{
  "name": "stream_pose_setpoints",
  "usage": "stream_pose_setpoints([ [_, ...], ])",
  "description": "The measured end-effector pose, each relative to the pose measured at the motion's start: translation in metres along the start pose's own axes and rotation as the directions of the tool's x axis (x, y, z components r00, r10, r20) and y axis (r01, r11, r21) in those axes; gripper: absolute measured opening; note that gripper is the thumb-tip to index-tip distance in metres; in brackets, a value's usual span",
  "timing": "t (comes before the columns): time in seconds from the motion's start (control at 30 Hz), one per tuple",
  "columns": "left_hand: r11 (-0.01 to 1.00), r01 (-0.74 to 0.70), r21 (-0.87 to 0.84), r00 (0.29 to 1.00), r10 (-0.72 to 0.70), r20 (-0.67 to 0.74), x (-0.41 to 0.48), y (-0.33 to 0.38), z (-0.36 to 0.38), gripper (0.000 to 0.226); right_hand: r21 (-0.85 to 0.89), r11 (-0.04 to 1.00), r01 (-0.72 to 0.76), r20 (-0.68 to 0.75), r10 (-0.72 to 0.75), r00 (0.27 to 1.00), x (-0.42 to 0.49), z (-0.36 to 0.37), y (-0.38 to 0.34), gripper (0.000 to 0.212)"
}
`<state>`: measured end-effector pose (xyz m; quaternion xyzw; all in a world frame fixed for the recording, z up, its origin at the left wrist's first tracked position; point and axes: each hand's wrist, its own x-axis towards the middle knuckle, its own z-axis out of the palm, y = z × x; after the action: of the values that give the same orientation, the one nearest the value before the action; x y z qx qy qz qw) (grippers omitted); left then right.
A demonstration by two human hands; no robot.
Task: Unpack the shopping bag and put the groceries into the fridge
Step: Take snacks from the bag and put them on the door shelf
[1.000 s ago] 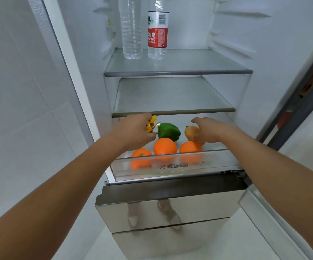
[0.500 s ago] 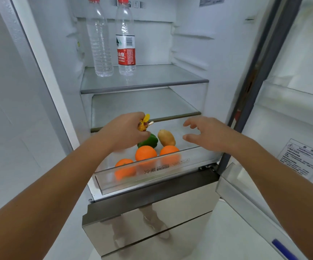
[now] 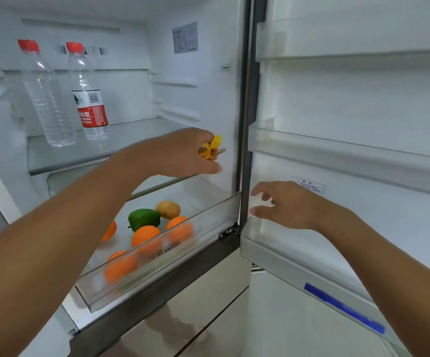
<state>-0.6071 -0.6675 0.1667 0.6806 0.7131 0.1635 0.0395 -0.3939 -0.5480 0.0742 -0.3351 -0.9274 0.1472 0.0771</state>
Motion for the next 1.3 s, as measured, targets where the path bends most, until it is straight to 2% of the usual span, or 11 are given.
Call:
stream_pose_setpoints([
  [0.17,0.982,-0.183,-0.054,0.983,0.181,-0.042,0.04,0.05,-0.026,0.031,-0.023,0.998,-0.053,-0.003,0.053,0.999,-0.025,-0.01,0.014,0.045],
  [0.27,0.969,-0.248,-0.018,0.967,0.246,-0.066,0.072,0.078,-0.034,0.037,-0.009,0.998,-0.07,0.006,0.07,0.998,-0.035,-0.011,0.02,0.047],
  [0.47,0.945,-0.321,0.062,0.947,0.319,0.043,0.127,0.114,-0.014,0.059,-0.002,0.998,-0.069,-0.013,0.069,0.998,-0.044,-0.009,0.031,0.049],
  [0.63,0.942,-0.331,0.05,0.934,0.32,0.16,0.154,0.114,0.007,0.069,-0.003,0.997,-0.077,-0.012,0.077,0.997,-0.043,-0.005,0.042,0.049],
  [0.77,0.947,-0.317,0.052,0.937,0.304,0.173,0.168,0.109,0.016,0.05,-0.009,0.997,-0.071,-0.009,0.071,0.997,-0.038,-0.005,0.049,0.048],
  [0.97,0.927,-0.354,0.124,0.93,0.334,0.156,0.173,0.103,0.013,0.034,-0.016,0.998,-0.059,-0.003,0.059,0.998,-0.027,-0.003,0.048,0.048],
  [1.1,0.933,-0.347,0.099,0.926,0.325,0.191,0.169,0.098,0.015,0.035,-0.026,0.998,-0.051,0.006,0.051,0.999,-0.019,-0.001,0.045,0.049],
  [1.2,0.948,-0.318,0.036,0.942,0.311,0.129,0.161,0.09,0.016,0.045,-0.039,0.999,-0.036,0.002,0.036,0.999,-0.014,0.001,0.041,0.048],
  [1.3,0.949,-0.316,0.005,0.949,0.316,-0.001,0.144,0.079,0.013,0.05,-0.051,0.999,-0.01,-0.003,0.009,1.0,-0.008,0.004,0.036,0.047],
])
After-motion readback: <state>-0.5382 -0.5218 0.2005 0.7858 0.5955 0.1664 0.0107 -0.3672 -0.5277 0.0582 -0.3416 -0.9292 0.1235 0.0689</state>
